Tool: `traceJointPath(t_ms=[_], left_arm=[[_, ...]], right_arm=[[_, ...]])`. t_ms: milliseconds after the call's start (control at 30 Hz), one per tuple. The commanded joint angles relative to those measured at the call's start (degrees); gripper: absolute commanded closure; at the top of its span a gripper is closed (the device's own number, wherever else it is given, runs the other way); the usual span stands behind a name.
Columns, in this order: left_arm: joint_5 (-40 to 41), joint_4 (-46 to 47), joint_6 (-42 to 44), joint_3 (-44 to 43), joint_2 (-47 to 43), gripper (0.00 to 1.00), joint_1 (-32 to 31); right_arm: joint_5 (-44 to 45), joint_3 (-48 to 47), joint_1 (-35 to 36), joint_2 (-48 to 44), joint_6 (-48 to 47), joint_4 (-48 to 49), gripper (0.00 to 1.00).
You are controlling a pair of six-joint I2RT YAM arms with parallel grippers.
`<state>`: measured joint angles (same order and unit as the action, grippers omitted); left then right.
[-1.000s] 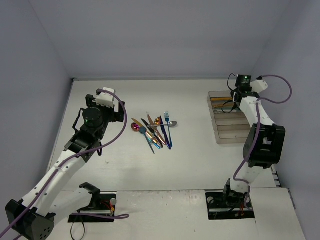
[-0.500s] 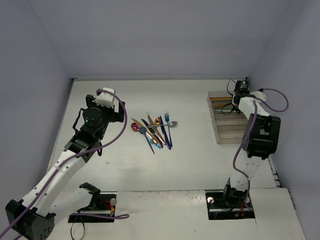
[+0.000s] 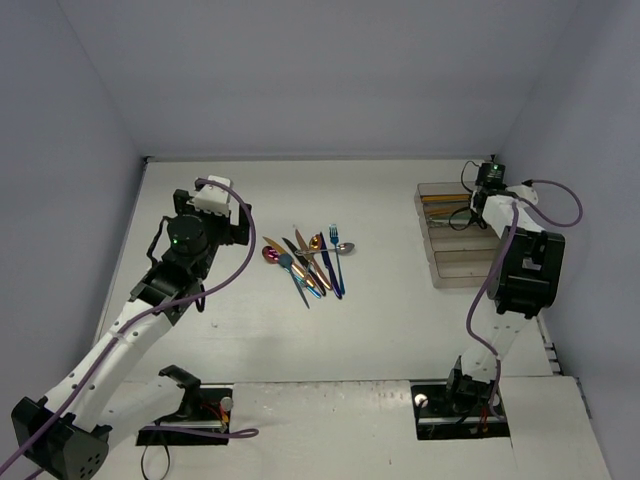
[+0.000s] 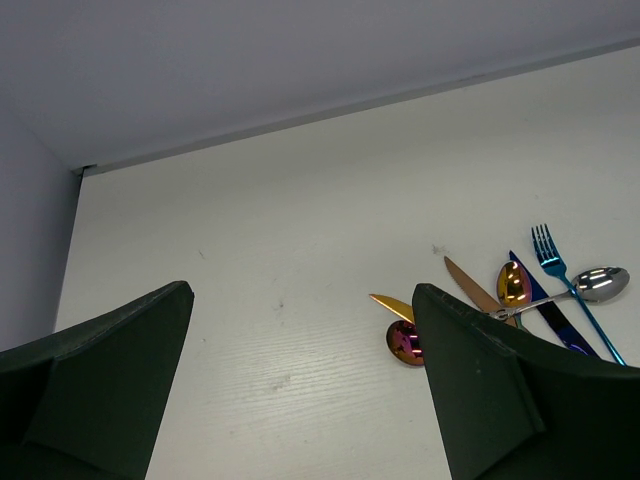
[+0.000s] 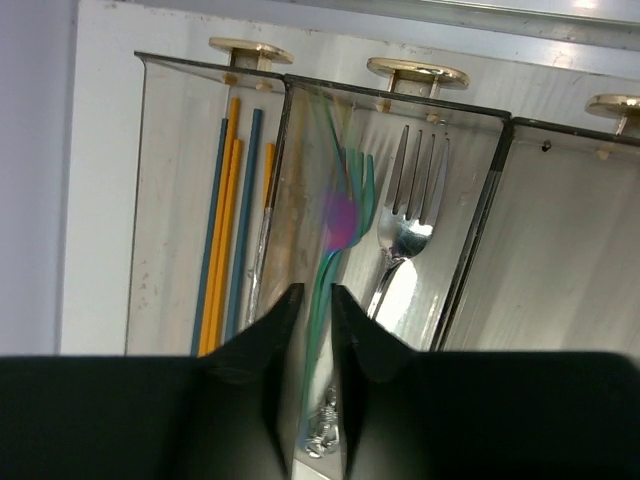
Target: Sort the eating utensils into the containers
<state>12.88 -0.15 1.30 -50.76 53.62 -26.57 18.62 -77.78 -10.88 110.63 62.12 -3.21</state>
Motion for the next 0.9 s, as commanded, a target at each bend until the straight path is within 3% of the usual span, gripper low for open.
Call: traceJointPath(t_ms=[0, 200, 333, 500, 633, 867], left_arm=[[-0.4, 3.3, -0.7, -2.8, 0.1, 0.10, -0.2], [-0.5, 3.3, -0.7, -2.8, -0.1, 0.10, -0.2], [-0.5, 3.2, -0.7, -2.9, -0.2, 0.10, -0.2], [-0.5, 3.1, -0.7, -2.9, -0.4, 0.10, -0.2], [-0.7, 3.1, -0.7, -3.0, -0.2, 0.10, -0.2], [-0.6, 3.0, -0.7, -3.1, 0.1, 0.10, -0.2]], right_arm=[[-2.0, -1.9, -0.3, -0.6, -3.4, 1.8, 0.76], [-2.5, -0.6, 0.4, -4.9, -7.3, 1.8, 0.57], [-3.2, -0.6, 3.7, -8.5, -16.3, 1.8, 0.48], [-4.7, 0.0, 13.2, -12.9, -31.3, 1.6, 0.43], [-9.4, 2.1, 20.6, -14.7, -37.6, 0.9, 0.30], [-8.2, 4.5, 36.0, -14.1, -43.1, -3.1, 0.29]])
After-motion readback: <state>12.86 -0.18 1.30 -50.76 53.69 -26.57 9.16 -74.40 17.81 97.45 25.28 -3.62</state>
